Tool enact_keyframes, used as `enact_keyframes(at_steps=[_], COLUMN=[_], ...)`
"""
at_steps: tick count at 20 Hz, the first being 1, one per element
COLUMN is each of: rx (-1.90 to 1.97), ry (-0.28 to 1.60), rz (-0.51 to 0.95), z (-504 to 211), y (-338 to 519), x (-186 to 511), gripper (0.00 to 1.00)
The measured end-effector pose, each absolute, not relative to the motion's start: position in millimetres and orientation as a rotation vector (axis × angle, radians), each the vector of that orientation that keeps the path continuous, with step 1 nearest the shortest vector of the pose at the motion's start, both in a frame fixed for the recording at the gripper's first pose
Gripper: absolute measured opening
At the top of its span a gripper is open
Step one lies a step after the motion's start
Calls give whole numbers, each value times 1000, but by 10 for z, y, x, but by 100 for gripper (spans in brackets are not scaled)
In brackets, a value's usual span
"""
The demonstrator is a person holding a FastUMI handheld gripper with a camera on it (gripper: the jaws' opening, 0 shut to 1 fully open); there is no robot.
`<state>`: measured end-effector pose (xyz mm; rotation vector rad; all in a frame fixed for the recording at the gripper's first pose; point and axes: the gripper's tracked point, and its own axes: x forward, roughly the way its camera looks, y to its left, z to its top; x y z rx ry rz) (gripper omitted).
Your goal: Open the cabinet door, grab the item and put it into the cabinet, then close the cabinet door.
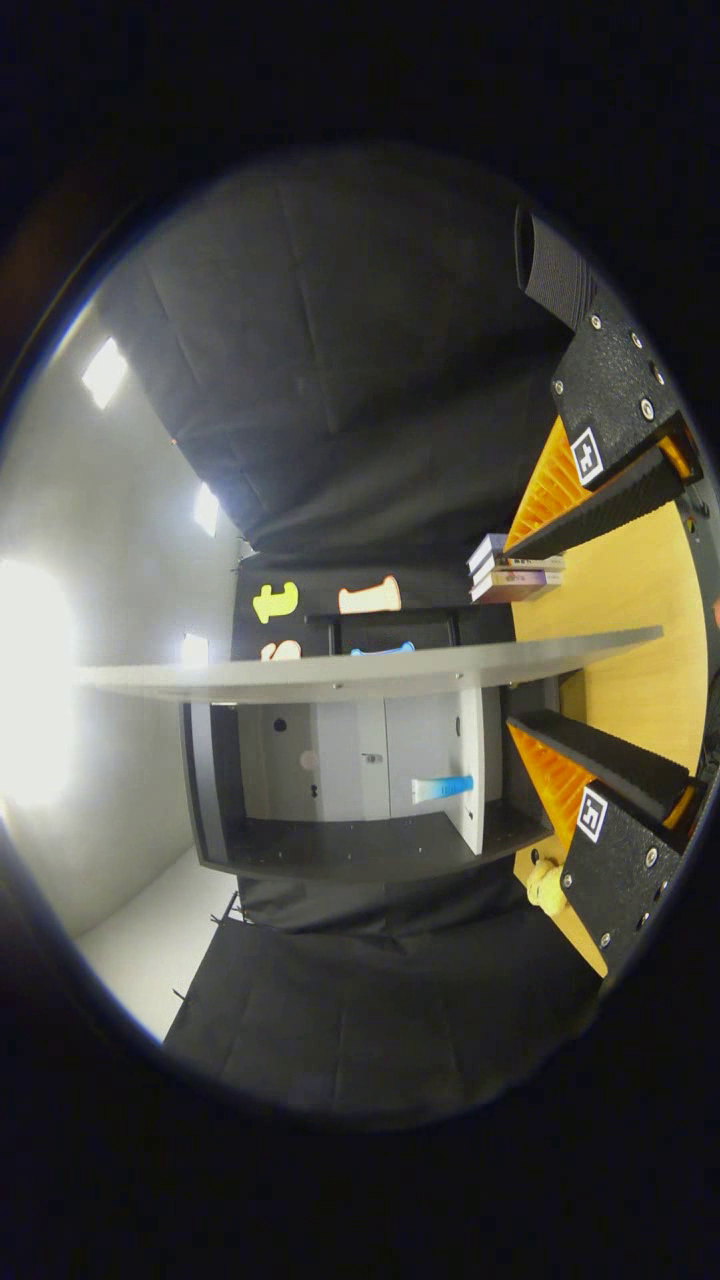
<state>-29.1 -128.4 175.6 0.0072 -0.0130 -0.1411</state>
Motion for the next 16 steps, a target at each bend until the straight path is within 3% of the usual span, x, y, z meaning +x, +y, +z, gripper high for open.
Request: enact_keyframes(at_steps=[5,16], rx=[40,37], ry=[-8,5], rz=[-279,-450], z=[1861,1972], y=[-1934,-2480], x=[-178,963], gripper=[93,94])
